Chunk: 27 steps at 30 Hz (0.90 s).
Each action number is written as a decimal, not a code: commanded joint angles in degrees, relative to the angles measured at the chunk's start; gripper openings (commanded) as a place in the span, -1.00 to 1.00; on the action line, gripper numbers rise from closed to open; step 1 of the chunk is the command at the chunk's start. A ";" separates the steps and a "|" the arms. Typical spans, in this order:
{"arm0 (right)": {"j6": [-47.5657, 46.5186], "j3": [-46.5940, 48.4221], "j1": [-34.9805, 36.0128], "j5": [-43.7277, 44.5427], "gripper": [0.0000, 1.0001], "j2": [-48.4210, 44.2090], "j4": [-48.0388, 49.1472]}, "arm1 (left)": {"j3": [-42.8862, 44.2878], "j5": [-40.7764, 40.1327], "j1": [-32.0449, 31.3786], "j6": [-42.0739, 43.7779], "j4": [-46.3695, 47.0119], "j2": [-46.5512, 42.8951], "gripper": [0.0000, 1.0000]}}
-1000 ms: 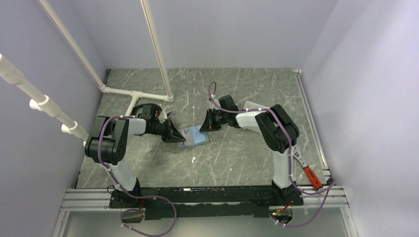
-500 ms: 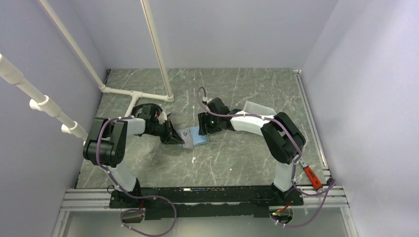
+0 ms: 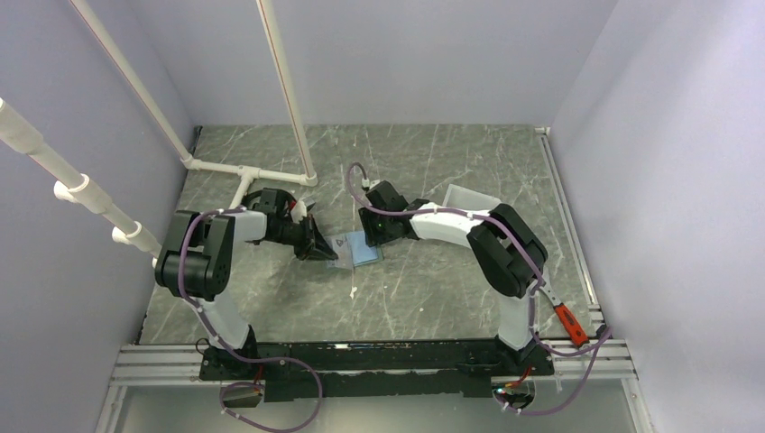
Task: Put the credit cards into the card holder
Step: Insert the credit card into the card holder.
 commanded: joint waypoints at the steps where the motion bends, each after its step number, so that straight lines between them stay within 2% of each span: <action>1: -1.48 0.43 0.58 4.28 -0.17 0.69 -1.91 | 1.78 3.38 -0.04 2.19 -0.34 0.86 -1.00; 8: -1.81 0.36 0.90 4.25 -0.42 1.88 -2.15 | 2.14 3.60 -0.06 3.16 -0.69 1.32 -1.00; 27: -1.99 0.48 0.90 1.44 -0.44 2.44 -1.13 | 3.16 6.10 -0.04 1.36 2.31 5.34 -1.00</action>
